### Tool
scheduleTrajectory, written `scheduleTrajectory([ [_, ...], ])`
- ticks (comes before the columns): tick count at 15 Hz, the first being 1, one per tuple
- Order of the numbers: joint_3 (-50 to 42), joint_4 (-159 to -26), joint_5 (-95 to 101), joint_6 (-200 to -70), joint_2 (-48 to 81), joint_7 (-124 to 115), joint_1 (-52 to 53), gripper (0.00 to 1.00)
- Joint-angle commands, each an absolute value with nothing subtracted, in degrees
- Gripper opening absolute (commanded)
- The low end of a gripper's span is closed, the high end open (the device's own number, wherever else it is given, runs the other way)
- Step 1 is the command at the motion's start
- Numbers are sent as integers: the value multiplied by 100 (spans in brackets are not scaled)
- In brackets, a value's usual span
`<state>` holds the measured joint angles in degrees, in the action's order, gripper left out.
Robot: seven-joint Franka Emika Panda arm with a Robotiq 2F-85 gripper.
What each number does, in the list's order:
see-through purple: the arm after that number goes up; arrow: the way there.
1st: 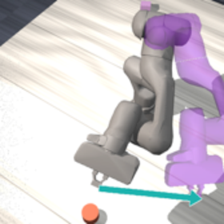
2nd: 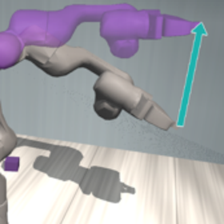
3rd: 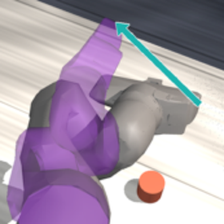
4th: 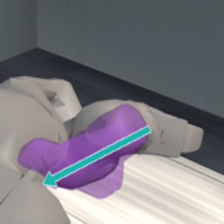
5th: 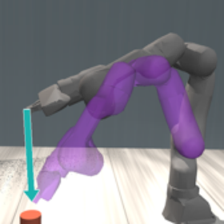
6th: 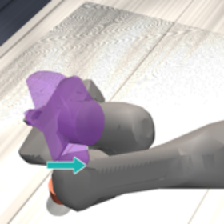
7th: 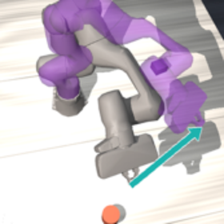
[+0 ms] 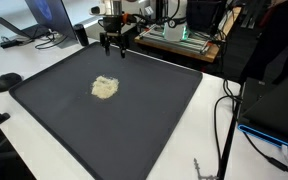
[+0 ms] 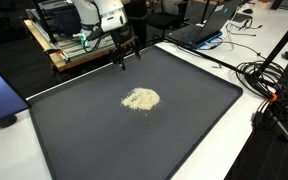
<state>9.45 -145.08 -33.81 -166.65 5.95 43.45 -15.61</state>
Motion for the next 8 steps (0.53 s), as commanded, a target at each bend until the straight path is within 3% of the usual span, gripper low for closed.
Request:
scheduleTrajectory([
  [1,698,-14778,-1932,-17222,644,2856,-1033,100],
  [8,-1108,-14503,1476,-16866,610,-128,689,100],
])
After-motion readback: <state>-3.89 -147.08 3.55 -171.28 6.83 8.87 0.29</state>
